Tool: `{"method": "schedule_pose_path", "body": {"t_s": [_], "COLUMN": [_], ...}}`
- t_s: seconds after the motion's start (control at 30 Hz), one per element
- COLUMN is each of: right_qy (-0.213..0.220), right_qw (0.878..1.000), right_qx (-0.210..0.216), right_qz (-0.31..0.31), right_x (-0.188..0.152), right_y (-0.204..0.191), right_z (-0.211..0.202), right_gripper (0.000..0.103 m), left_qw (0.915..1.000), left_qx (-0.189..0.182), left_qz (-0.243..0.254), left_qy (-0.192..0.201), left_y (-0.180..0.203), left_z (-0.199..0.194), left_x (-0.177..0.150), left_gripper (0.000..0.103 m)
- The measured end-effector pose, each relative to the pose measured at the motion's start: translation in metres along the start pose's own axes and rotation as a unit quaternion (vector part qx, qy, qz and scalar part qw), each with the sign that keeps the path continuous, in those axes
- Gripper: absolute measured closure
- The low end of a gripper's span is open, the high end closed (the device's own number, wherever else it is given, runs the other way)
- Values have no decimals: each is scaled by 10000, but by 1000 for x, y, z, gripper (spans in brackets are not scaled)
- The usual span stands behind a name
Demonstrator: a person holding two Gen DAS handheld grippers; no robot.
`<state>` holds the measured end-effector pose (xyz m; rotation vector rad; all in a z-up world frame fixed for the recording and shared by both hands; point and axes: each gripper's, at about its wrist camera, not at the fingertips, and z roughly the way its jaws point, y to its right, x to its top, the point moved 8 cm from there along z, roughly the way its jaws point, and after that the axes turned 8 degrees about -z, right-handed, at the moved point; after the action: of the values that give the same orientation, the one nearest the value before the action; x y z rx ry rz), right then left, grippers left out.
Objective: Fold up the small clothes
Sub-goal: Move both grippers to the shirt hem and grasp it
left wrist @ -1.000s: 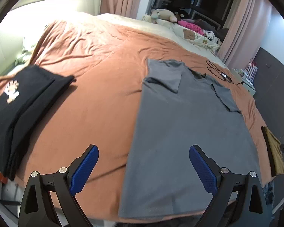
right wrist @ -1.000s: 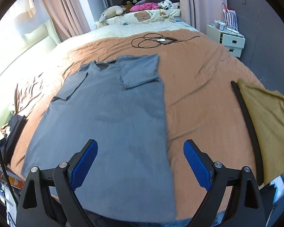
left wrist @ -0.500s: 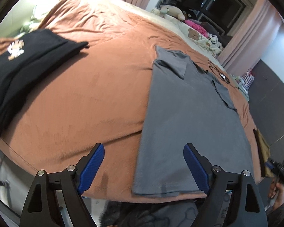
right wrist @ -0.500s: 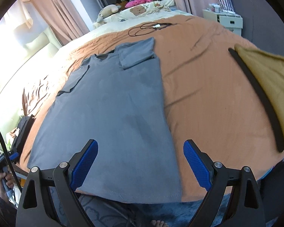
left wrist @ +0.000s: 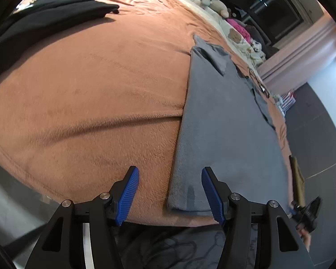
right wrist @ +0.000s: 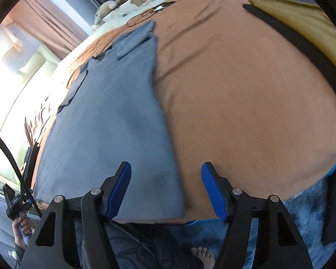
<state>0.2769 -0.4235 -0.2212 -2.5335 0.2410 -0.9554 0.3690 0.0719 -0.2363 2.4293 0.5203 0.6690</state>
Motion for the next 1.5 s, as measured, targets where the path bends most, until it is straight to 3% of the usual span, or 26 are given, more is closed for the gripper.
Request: {"method": "schedule_pose_path", "body": {"t_s": [0.27, 0.4, 0.6, 0.8, 0.87, 1.03, 1.27, 1.37, 1.47, 1.5], "right_qy": [163, 272, 427, 690, 763, 826, 940, 891, 831, 819], "right_qw": [9952, 9868, 9731, 9696, 9696, 9735, 9721, 9731, 9713, 9710], "right_qx": [708, 1231, 1751, 1689, 1629, 1363, 920, 696, 647, 631], "right_qz": [654, 1012, 1436, 1629, 1658, 1643, 1944, 2010, 2134, 2157], "right_x": [-19, -29, -39, -38, -36, -32, -26, -27, -24, -23], "right_y": [14, 15, 23, 30, 27, 15, 3, -2, -10, -12], "right_z": [-16, -19, -15, -5, -1, 8, 13, 13, 15, 14], "right_gripper": [40, 41, 54, 54, 60, 68, 68, 80, 94, 99], "left_qw": [9960, 9913, 9853, 9835, 9823, 9796, 9744, 9727, 9714, 9720], "left_qx": [-588, -860, -1088, -1063, -1047, -904, -766, -728, -580, -535], "left_qz": [-641, -933, -1285, -1461, -1553, -1793, -2100, -2187, -2285, -2275], "left_qy": [-225, -343, -294, -139, -82, -23, 216, 279, 274, 255], "left_y": [1, 5, 6, 8, 10, 9, 6, 7, 4, 3], "left_z": [-2, 0, -1, 1, 2, 8, 14, 16, 21, 22], "left_x": [-17, -24, -29, -28, -28, -28, -18, -16, -16, -16], "left_gripper": [43, 43, 43, 43, 43, 64, 65, 66, 95, 99]}}
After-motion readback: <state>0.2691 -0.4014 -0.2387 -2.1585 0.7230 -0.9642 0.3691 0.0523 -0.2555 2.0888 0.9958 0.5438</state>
